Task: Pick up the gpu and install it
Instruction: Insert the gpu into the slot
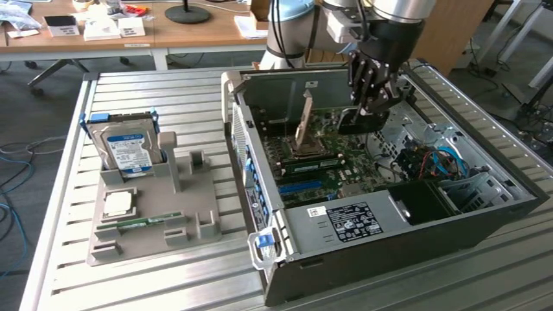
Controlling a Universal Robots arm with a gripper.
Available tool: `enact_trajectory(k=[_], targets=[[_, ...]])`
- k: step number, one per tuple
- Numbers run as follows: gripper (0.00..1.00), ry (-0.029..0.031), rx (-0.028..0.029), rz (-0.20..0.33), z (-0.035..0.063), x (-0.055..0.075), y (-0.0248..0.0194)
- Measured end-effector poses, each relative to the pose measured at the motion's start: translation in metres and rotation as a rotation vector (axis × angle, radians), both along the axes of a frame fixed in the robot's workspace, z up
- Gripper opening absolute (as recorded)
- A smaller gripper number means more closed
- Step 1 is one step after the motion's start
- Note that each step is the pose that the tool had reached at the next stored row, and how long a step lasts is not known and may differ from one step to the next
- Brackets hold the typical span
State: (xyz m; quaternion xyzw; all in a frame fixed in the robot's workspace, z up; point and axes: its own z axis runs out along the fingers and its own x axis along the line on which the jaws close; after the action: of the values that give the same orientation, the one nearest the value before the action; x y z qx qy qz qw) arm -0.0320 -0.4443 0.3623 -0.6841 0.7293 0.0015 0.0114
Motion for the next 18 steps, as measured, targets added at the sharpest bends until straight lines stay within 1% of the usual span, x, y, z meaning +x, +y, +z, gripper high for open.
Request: enact_trajectory(k=[4, 8, 9, 15, 18], targets=[[0.27, 0.0000, 0.0001, -0.006, -0.0031, -0.004, -0.0002], [0.27, 0.0001, -0.0002, -0.006, -0.0047, -0.005, -0.0011], [0.27, -0.0001, 0.0002, -0.006, -0.0089, -0.005, -0.0042], [0.27, 0.0000, 0.0000, -0.007, -0.0178, -0.006, -0.0059], [0.27, 0.0001, -0.0002, -0.007, -0.0183, -0.006, -0.0059]])
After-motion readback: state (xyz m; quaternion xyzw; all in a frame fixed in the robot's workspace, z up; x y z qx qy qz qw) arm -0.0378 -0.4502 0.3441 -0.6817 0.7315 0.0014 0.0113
